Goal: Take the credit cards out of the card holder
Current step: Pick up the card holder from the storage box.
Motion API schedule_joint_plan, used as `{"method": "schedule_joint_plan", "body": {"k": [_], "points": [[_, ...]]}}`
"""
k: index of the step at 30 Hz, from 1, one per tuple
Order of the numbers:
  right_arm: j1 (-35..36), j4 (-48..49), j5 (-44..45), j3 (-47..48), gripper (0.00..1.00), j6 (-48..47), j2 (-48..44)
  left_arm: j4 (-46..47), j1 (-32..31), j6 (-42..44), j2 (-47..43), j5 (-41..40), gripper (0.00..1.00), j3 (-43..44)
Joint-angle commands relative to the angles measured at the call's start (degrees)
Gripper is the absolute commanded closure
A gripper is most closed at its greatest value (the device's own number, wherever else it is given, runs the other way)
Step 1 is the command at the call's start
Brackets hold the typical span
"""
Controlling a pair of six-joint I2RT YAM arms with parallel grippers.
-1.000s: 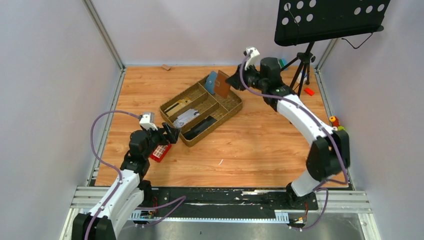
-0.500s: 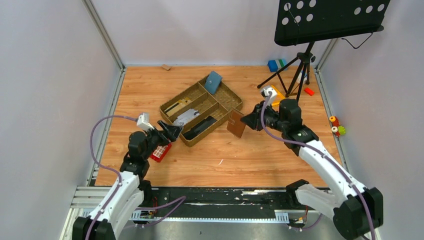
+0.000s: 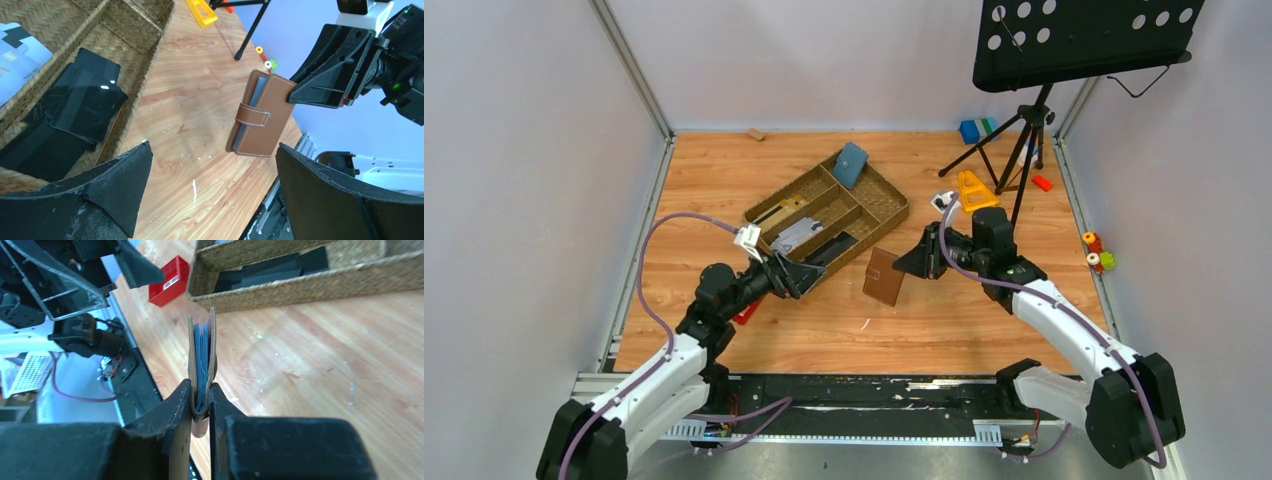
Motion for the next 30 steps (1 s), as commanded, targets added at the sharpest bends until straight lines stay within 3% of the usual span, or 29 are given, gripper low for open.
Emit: {"method": "schedule_joint_plan", "body": {"k": [1,8,20,26,30], "points": [[0.19,7.17,-8.17,2.43,1.0,4.93,0.96,4.66,-2.53,5.08,4.44,2.89,0.0,4.22],[0.37,7.65,-10.73,2.48,1.0,6.16,-0.82,5.69,-6.75,9.0,6.21,5.03,0.0,5.45],[1.95,12.81,-13.93,2.42,1.0,8.86,-0.34,17.23,-11.69,7.29,15.59,6.51,0.0,7.01],[1.88,4.57,-5.31,3.37,1.0,3.47,0.43,12.96,-11.58,12.26,13.43,5.92,0.0,7.62],[1.88,8.28,-9.65,3.13,1.0,4.63,1.87,11.46,-11.12,13.07,14.42,9.41,0.0,9.5]]}}
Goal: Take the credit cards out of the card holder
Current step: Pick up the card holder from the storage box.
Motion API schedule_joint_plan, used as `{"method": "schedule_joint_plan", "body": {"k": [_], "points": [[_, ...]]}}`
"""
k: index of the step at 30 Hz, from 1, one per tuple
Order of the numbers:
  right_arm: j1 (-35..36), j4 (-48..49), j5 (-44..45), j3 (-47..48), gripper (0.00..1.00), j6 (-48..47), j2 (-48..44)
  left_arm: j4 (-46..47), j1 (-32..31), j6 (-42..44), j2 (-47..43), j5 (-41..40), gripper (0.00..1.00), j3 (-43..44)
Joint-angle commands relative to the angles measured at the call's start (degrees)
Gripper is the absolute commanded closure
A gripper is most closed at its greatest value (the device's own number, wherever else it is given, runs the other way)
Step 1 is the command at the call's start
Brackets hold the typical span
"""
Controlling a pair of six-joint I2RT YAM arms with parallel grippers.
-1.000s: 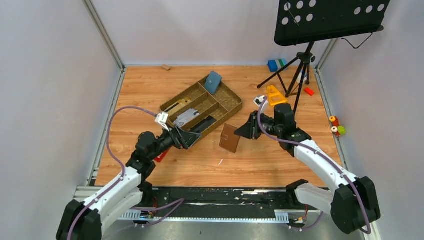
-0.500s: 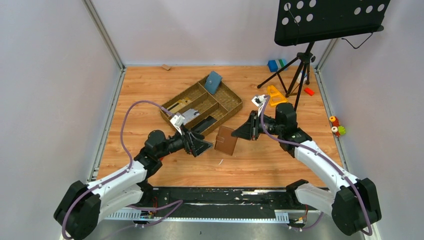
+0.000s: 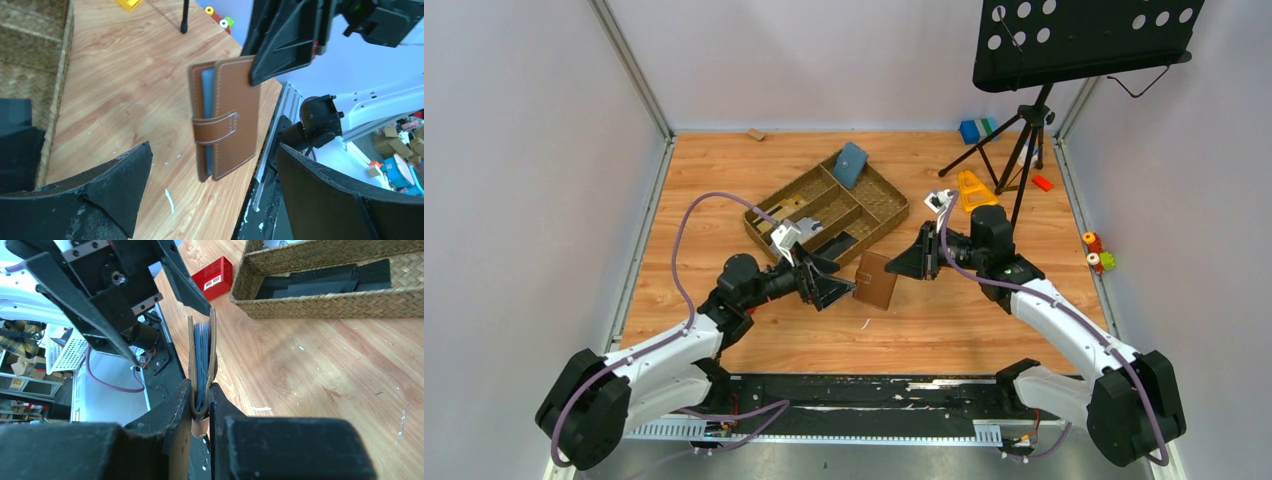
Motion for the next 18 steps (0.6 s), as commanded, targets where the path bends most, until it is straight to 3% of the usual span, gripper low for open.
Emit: {"method": "schedule_joint_plan", "body": {"k": [1,9,18], "points": [[0.26,4.22,-2.71,2.59,1.0,0.35,1.28,1.89,0.64,1.78,0.58,4.71,0.0,3.77],[0.27,9.27,-8.6,2.78,1.0,3.4,0.4,13.53,3.3,-6.77,6.8,13.9,0.01,4.42],[0.3,13.24,-9.84,2.93,1.0,6.64,0.67,17.54,2.79,-8.74,9.6,18.47,0.08,4.37]]}}
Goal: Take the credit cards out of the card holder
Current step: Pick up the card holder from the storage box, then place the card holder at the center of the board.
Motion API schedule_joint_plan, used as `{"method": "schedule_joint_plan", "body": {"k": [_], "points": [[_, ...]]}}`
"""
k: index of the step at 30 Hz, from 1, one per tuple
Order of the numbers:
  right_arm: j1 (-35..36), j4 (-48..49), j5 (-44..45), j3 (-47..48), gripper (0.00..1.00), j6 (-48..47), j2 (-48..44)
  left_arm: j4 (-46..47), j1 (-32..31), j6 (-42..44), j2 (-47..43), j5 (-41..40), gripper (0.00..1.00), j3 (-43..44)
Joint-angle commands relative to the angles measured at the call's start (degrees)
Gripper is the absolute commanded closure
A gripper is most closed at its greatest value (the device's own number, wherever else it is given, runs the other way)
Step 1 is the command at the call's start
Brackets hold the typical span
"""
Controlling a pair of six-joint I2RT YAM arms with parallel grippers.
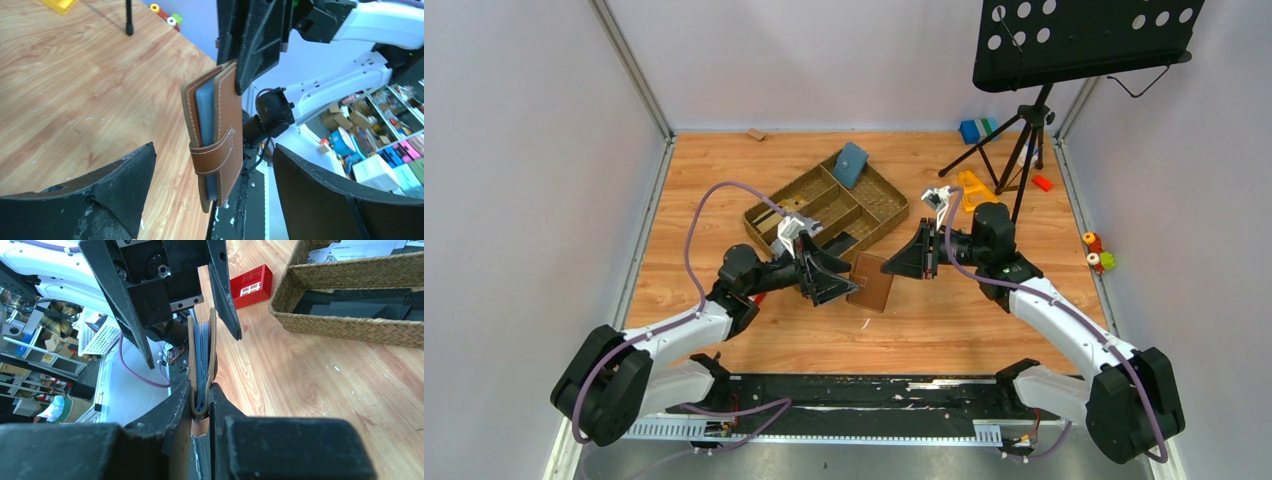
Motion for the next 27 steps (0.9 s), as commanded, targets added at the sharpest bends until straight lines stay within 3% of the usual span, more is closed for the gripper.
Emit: {"method": "schedule_joint_plan", "body": {"k": [1,7,9,12,15,17,18,23,27], "points": [[0.29,6.83,-1.97,2.79,1.0,3.13,-0.41,5.41,-0.55,-1.62,1.67,5.5,0.1,1.49],[0.67,9.17,-0.61,3.59,1.0,4.79,1.34,6.35,-1.89,-2.13,2.13,5.31,0.2,0.65],[1.21,9.24,0.22,3.6,1.0,4.66,1.95,5.66,-1.95,-2.0,1.76,4.5,0.29,0.74],[1.7,8.77,0.99,4.09,0.99,4.3,3.02,4.19,-2.08,-1.41,1.15,3.54,0.47,0.82],[1.74,6.93,2.68,4.38,0.92,2.8,3.54,-0.02,-2.15,0.46,0.25,1.81,0.79,1.15],[1.74,6.01,4.21,4.36,0.79,1.69,3.61,-4.6,-2.27,2.49,-0.75,0.16,0.97,1.67],[1.73,5.25,5.09,4.38,0.7,1.14,3.61,-7.53,-2.45,3.82,-1.42,-0.89,1.0,1.97],[1.66,-7.74,13.1,6.02,0.38,-7.05,1.71,-30.06,-5.8,13.81,-5.73,-12.36,1.0,5.75],[1.01,-20.77,29.85,6.16,0.11,-10.26,-2.78,-45.88,-13.11,21.73,-5.19,-28.65,1.0,11.49]]}}
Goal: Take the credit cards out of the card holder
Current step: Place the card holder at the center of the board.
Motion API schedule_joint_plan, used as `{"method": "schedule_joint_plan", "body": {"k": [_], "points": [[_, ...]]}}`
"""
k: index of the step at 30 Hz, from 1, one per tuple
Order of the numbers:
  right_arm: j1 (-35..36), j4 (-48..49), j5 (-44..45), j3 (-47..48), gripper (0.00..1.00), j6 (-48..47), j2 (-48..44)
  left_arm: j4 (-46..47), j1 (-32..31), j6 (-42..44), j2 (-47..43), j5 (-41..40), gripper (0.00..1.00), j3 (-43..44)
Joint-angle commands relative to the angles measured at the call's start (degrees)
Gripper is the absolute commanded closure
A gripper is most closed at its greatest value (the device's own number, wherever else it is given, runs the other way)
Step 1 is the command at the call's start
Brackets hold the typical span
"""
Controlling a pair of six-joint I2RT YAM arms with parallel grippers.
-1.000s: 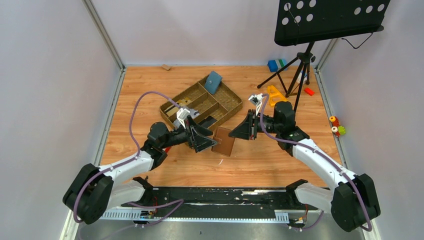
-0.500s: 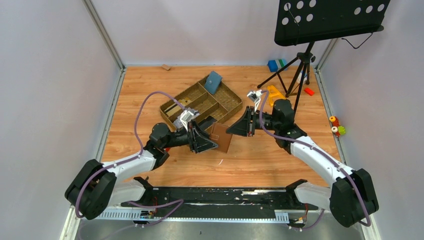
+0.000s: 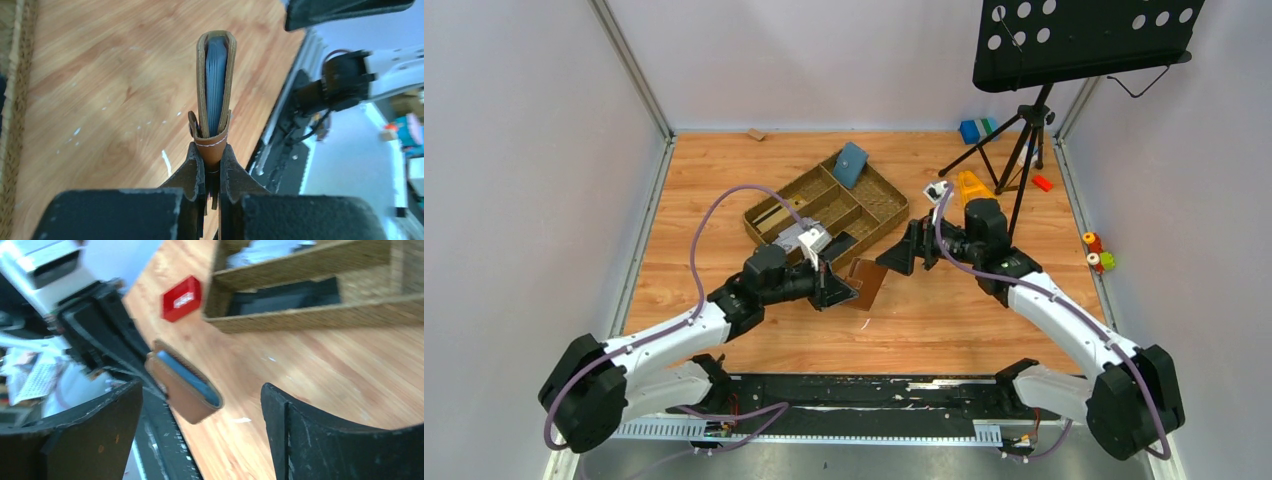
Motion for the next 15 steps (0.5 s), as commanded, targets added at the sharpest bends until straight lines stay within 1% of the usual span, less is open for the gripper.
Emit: {"method": "schedule_joint_plan", "body": {"k": [1,3,5,7,9,12,13,15], "points": [[-0.83,-14.54,19.19,1.8,0.09,-6.04,-6.56,-21.85,-8.51,12.76,0.14,-22.56,1.0,9.07],[-1.37,-16.44,23.98,0.56,0.08,-5.3,-9.62,-29.25,-13.13,15.87,2.69,-33.37,1.0,12.95],[-1.39,-18.23,28.87,-0.48,0.07,-4.15,-12.54,-33.36,-16.54,16.86,6.13,-41.84,1.0,16.51],[-1.48,-19.54,33.22,-1.38,0.06,-3.17,-15.12,-37.76,-19.2,17.23,10.58,-47.6,1.0,20.76],[-1.56,-21.31,37.35,-1.9,0.03,-1.87,-17.15,-44.69,-21.74,17.25,15.74,-53.43,1.0,26.66],[-1.71,-23.24,39.0,-2.75,0.03,-1.53,-18.92,-54.76,-25.33,16.77,25.03,-62.96,1.0,35.94],[-1.76,-23.53,39.16,-3.02,0.03,-1.27,-19.14,-56.91,-26.17,16.16,27.35,-64.32,1.0,37.96],[-1.86,-24.78,40.12,-3.27,0.03,-0.37,-19.02,-59.03,-26.73,14.74,31.09,-63.06,1.0,40.17]]}}
